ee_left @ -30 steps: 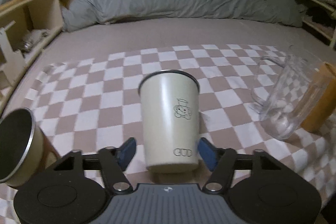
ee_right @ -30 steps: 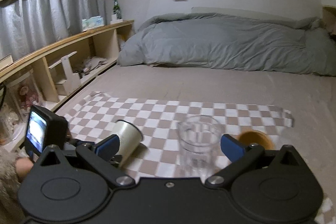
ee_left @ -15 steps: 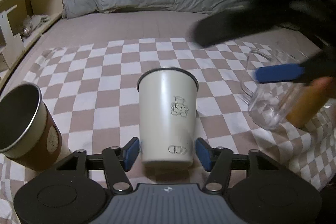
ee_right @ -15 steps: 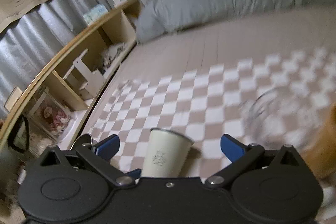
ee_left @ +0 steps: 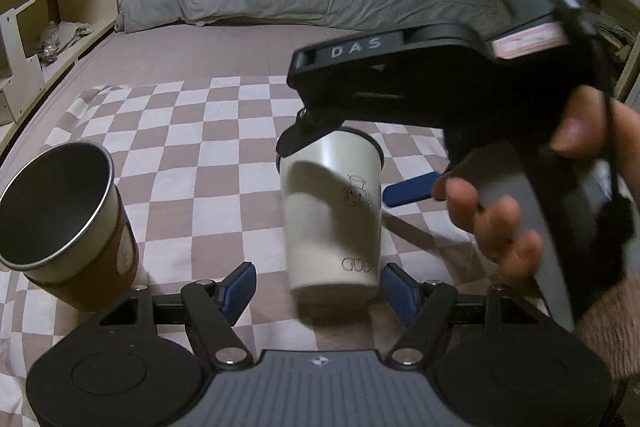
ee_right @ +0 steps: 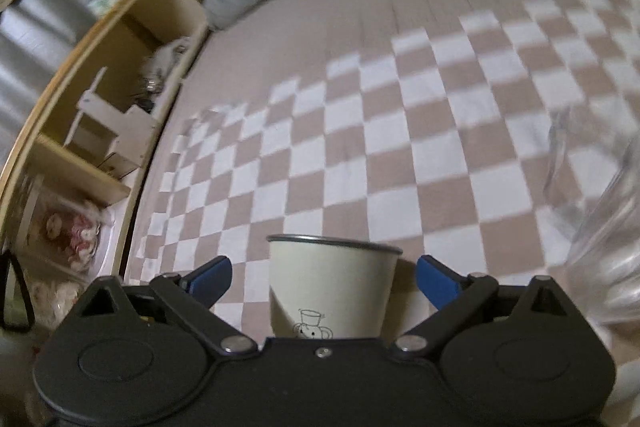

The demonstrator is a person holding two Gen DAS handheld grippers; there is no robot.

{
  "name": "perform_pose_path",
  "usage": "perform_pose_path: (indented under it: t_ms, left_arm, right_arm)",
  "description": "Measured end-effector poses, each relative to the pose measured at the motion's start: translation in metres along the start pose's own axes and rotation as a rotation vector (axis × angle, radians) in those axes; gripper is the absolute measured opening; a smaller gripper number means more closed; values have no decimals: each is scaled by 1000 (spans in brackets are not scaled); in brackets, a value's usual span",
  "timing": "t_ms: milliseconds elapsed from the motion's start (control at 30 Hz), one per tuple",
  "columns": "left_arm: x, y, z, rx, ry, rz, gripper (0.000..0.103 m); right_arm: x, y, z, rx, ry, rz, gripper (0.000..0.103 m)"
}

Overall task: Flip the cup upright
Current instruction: 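Grasp the upright cream cup's rim with the right tool while the left tool holds it, then set the cream cup upright on the cloth and open the right tool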

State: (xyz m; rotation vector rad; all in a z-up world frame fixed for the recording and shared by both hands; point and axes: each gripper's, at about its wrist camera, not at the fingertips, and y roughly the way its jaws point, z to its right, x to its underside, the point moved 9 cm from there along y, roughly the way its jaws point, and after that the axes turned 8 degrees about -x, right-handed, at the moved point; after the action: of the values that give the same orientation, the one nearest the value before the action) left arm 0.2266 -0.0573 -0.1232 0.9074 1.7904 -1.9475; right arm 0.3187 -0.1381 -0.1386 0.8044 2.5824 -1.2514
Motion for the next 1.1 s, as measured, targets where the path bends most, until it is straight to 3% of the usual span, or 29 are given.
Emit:
perform_pose_path:
  t_ms: [167,267,400,700,1100]
  left_arm:
    - [1,-3,-3,10,-2,-1,70]
    - [2,-7,-6,6,-5,-1,70]
    - [5,-13,-9,7,-6,0,70]
    - [10,-23,-17,-21,9,16,70]
    - [15,-29,-25,-33,7,18,70]
  right_arm:
    - [1,16,11,-44,134,-33,82]
    - [-1,18,10,-55,120,-35,78]
    - [-3,4,-4,-49,-47,15,78]
    - [3,-35,-45,-5,-518,253,78]
    - [37,-41,-54,61,-778,211,76]
